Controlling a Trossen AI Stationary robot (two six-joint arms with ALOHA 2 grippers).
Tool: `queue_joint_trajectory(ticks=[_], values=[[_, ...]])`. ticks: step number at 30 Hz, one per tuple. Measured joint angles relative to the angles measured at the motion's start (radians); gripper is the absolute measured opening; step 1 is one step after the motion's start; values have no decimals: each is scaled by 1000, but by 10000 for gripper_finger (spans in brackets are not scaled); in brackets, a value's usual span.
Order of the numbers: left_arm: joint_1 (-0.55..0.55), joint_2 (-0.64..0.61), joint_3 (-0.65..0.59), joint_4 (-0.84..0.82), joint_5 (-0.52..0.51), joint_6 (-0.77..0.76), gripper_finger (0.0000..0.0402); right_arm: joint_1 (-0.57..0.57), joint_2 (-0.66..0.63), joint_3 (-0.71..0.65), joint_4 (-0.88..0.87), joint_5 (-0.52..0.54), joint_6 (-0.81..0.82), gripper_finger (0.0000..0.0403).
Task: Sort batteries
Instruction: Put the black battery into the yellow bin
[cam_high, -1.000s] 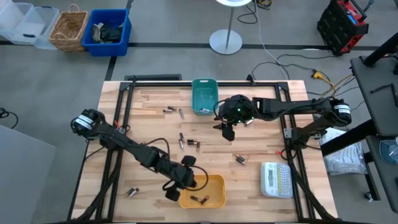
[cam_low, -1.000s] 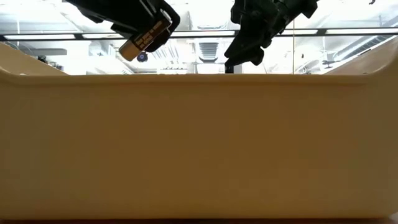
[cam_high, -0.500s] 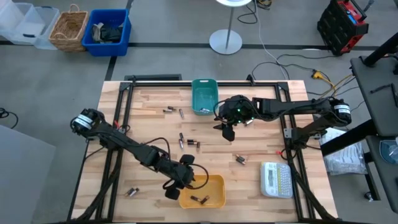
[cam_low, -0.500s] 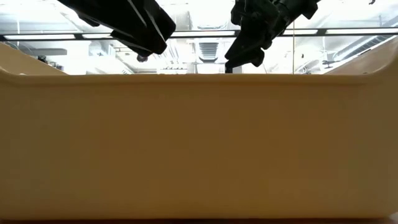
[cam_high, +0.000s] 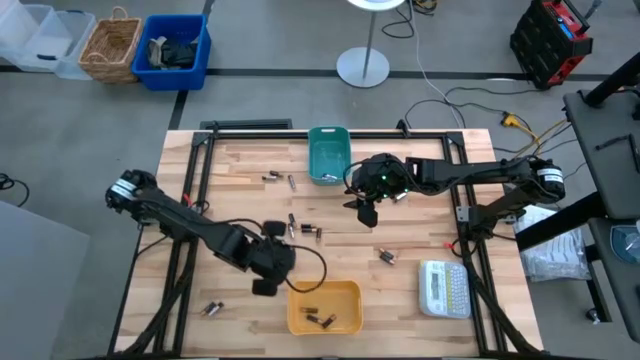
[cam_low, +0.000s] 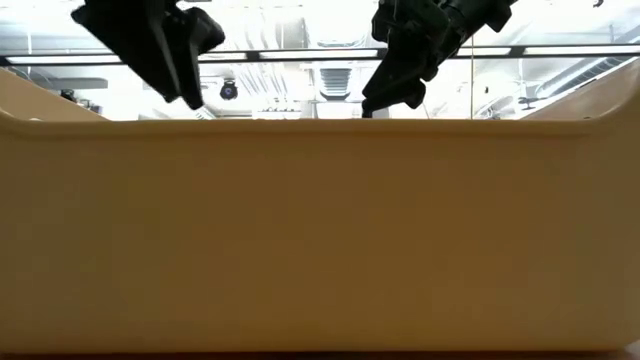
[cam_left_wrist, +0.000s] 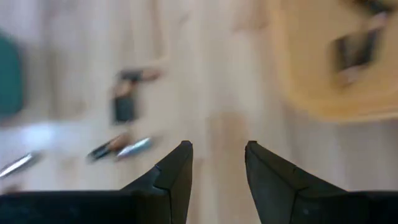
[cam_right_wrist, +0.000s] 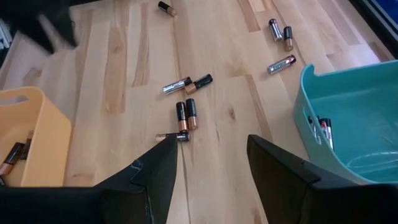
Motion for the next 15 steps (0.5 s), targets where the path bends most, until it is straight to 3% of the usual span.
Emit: queue_joint_trajectory(ticks=[4, 8, 15], values=[[12, -36, -24, -70, -27, -21, 127, 0, 0, -3, 0, 0, 0, 187], [39, -120, -126, -75, -26, -100, 127, 0, 0, -5, 1, 0, 0, 187], [154, -354, -393, -93, -9, -452, 127, 0, 0, -8, 7, 0, 0, 187]])
